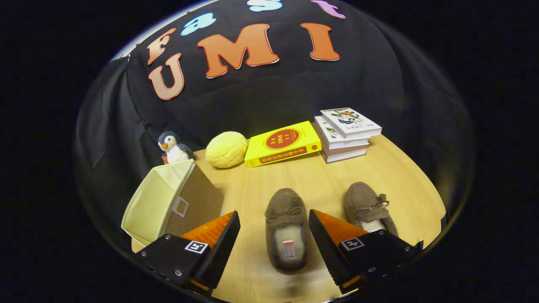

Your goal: Open the storage box then place both shoes into the box .Put the left shoe in first, then the right shoe, with the right side of both shoes facing outward in a uniform manner.

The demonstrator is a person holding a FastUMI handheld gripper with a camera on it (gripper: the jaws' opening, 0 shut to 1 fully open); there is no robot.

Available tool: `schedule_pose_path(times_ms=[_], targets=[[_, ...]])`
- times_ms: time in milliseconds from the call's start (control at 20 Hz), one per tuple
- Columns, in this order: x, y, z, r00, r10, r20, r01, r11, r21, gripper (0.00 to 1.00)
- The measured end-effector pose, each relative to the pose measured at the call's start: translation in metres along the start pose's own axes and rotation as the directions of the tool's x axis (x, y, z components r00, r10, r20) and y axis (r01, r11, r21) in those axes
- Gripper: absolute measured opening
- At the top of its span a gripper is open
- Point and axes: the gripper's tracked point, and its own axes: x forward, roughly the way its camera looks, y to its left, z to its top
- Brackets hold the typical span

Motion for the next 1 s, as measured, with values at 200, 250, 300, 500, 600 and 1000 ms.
schedule_pose_path(times_ms=[200,250,300,500,600,1000], targets=[[0.013,-0.028,-0.022,0.999,-0.048,-0.019,0.047,0.997,-0.053,0.98],[0.017,-0.033,-0.029,0.998,-0.059,-0.026,0.057,0.996,-0.063,0.99],[0.023,-0.035,-0.037,0.997,-0.066,-0.038,0.063,0.995,-0.075,0.99],[0.042,-0.041,-0.060,0.994,-0.061,-0.086,0.054,0.995,-0.083,0.94],[0.049,-0.044,-0.063,0.993,-0.047,-0.104,0.040,0.997,-0.071,0.80],[0.072,-0.037,-0.076,0.988,-0.030,-0.154,0.023,0.999,-0.048,0.26]])
